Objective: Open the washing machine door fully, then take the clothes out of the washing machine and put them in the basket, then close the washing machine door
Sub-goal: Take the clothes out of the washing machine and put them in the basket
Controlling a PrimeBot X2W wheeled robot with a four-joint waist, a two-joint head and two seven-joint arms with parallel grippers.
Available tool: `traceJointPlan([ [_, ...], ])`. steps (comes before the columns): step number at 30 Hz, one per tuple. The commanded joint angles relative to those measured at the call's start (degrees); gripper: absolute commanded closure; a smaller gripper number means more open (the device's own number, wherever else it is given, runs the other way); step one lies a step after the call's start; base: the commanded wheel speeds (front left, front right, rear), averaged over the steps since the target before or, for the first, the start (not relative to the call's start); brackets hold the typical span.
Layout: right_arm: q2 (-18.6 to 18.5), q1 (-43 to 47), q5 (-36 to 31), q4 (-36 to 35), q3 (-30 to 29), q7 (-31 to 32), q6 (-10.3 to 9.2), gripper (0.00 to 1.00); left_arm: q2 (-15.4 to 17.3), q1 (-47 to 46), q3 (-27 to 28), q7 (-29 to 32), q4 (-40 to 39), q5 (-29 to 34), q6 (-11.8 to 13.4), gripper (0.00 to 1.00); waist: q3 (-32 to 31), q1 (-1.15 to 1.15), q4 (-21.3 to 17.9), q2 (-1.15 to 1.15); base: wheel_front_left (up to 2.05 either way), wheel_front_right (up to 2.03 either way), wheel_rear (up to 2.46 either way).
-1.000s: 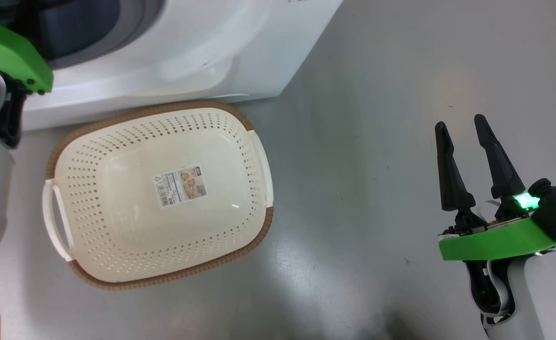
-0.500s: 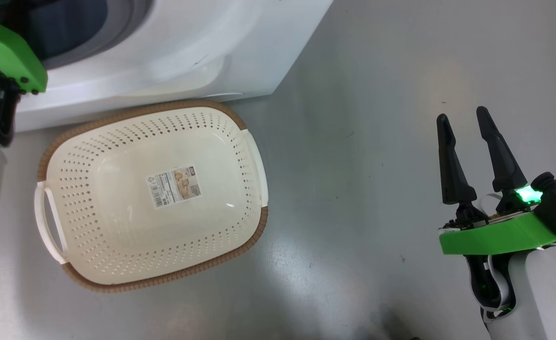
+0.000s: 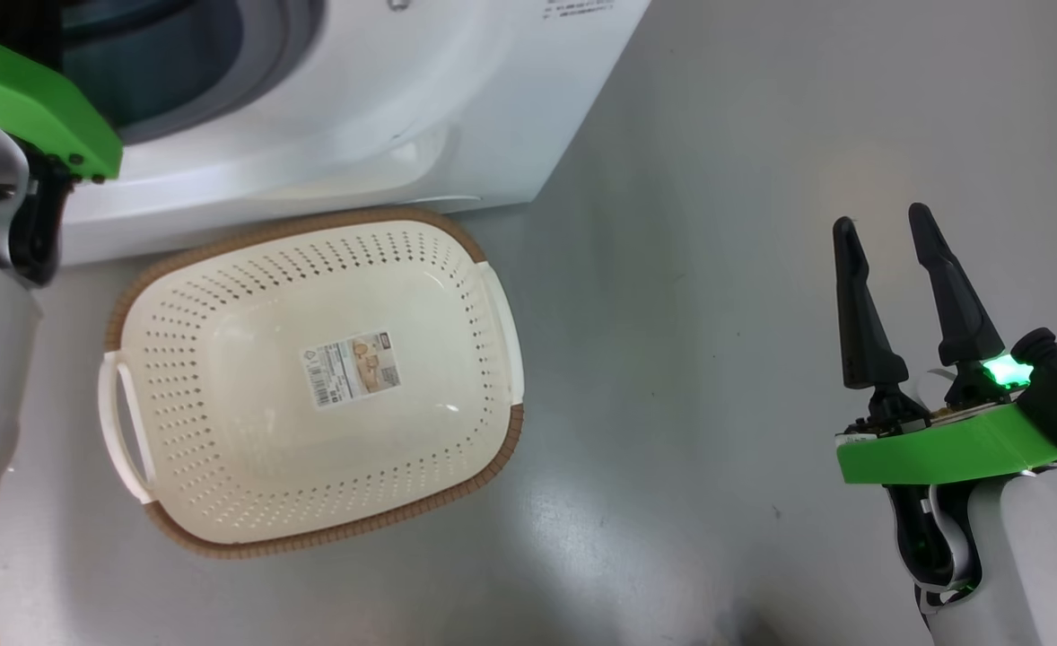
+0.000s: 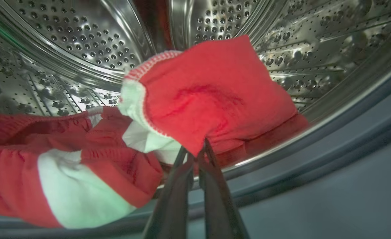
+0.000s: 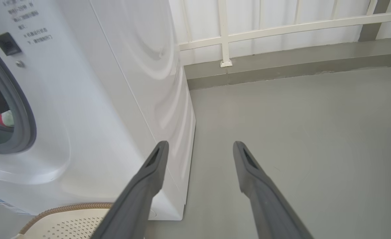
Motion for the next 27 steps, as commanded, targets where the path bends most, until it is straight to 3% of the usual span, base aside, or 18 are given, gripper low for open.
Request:
traceJointPlan([
  [1, 0.1, 1.5, -0.5, -1.1, 0.9, -0.4, 0.36, 0.0, 3.2, 1.1, 2.6, -0.7, -3.0, 0.3, -0.3, 1.0, -0.9, 0.0, 0.7, 0.0, 0.0, 0.0, 0.0],
  [10, 0.1, 2.5, -1.0, -0.7, 0.3, -0.4, 0.36, 0.0, 1.3, 11.1, 15.2, -0.7, -16.6, 7.3, 0.4, 1.0, -3.8, 0.0, 2.4, 0.0, 0.0, 0.0, 0.0],
  [20, 0.1, 4.0, -1.7, -0.4, -0.4, -0.4, 0.36, 0.0, -5.6, 25.2, 28.8, -0.7, -34.1, 21.5, 0.0, 1.0, -6.2, 0.0, 4.4, 0.0, 0.0, 0.0, 0.0],
  [27, 0.1, 4.0, -1.9, -0.4, -0.5, -0.4, 0.36, 0.0, -10.0, 31.6, 34.1, -0.7, -45.6, 26.4, -0.3, 1.0, -6.2, 0.0, 5.2, 0.0, 0.0, 0.0, 0.0],
])
